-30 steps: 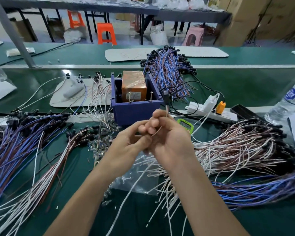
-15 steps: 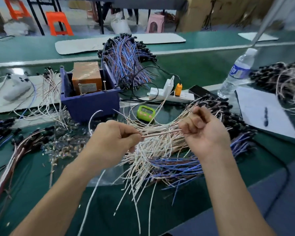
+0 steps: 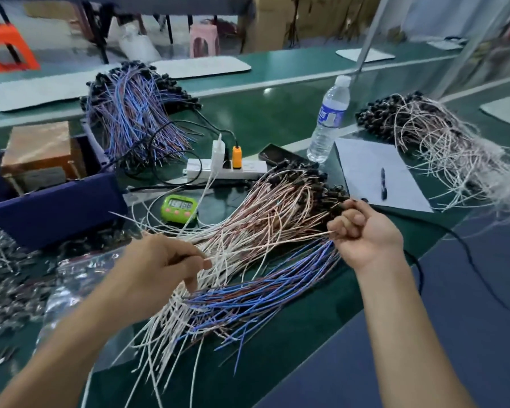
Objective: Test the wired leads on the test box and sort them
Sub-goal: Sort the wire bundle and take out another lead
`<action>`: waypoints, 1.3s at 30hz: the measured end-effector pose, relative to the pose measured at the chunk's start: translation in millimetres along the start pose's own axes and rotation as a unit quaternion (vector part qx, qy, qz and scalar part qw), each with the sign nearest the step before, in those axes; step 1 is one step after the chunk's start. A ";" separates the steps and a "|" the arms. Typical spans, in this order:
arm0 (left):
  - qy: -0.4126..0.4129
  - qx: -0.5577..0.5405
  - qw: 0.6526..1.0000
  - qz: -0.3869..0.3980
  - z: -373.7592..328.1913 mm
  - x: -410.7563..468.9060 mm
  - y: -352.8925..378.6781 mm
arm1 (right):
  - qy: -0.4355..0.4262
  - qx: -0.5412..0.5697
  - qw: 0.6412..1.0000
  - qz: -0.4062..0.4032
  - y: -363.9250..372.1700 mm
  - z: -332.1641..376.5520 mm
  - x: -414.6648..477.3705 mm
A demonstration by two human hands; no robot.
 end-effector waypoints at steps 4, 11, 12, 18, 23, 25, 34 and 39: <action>-0.033 0.053 0.998 -0.016 3.7 2.3 3.2 | -0.037 -0.021 0.999 -0.016 -16.2 15.6 11.8; -0.116 0.027 0.976 -0.182 33.2 4.8 -38.6 | -0.098 -0.361 0.927 0.028 12.6 23.1 22.5; -0.118 -0.021 0.974 -0.192 39.0 5.6 -42.1 | -0.093 -0.374 0.922 0.033 20.4 21.1 27.2; -0.100 -0.138 0.972 -0.160 65.7 6.7 -41.0 | 0.067 -0.271 0.956 0.089 61.2 -15.8 50.6; -0.052 -0.042 0.993 -0.092 50.8 7.0 -21.5 | 0.077 -0.268 0.957 0.081 67.0 -23.7 56.9; -0.024 0.015 0.997 -0.075 39.1 5.9 -15.1 | 0.021 -0.364 0.929 0.068 68.3 -18.4 52.6; 0.035 0.163 0.978 -0.127 27.7 2.7 -17.7 | -0.345 -0.744 0.562 0.109 120.0 -22.0 4.4; 0.044 0.084 0.989 -0.109 23.1 18.0 -3.5 | -0.285 -0.800 0.471 0.237 119.4 -97.0 13.8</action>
Point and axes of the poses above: each hand's wrist, its own x-axis towards the middle knuckle, its own y-axis out of the palm, z = x × y, the point moved 8 cm from there along x, towards the middle knuckle, and after that the axes turned 7 degrees about x, right-handed, at the moved point
